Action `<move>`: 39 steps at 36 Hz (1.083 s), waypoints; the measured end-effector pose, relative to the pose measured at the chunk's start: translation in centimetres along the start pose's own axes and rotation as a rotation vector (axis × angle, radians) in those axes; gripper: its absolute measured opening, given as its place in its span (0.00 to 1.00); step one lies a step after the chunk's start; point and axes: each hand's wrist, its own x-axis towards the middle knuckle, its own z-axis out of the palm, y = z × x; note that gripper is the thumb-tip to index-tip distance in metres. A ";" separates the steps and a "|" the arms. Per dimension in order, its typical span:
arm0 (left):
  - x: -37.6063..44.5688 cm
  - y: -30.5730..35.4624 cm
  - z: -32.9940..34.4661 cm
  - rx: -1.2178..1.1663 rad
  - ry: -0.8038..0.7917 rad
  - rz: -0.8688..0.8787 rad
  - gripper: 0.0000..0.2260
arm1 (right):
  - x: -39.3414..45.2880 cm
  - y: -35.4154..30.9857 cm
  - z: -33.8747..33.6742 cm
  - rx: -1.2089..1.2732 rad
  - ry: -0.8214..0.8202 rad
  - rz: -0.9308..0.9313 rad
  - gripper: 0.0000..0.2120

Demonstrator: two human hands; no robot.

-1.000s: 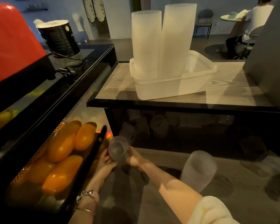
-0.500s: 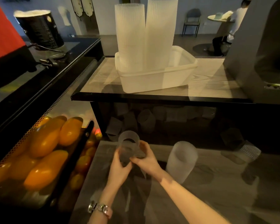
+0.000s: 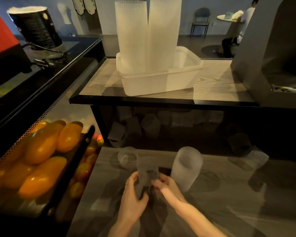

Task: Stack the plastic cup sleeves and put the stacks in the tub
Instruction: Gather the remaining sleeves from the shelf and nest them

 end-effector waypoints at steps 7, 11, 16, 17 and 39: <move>0.2 -1.0 0.5 0.133 -0.068 -0.031 0.32 | -0.1 0.1 -0.7 -0.297 0.034 0.026 0.09; 0.9 -1.8 0.8 0.174 -0.123 -0.056 0.30 | 0.3 0.1 0.0 -0.453 0.079 0.089 0.10; 1.8 -2.1 1.1 0.124 -0.101 0.007 0.33 | 0.3 0.6 0.7 -0.485 0.137 0.103 0.21; 1.9 -2.1 1.2 0.099 -0.091 0.010 0.35 | 0.3 0.7 0.7 -0.501 0.142 0.093 0.23; 0.2 5.7 -3.3 -0.242 0.068 0.348 0.28 | -3.7 -7.2 -1.2 -0.417 0.199 -0.452 0.36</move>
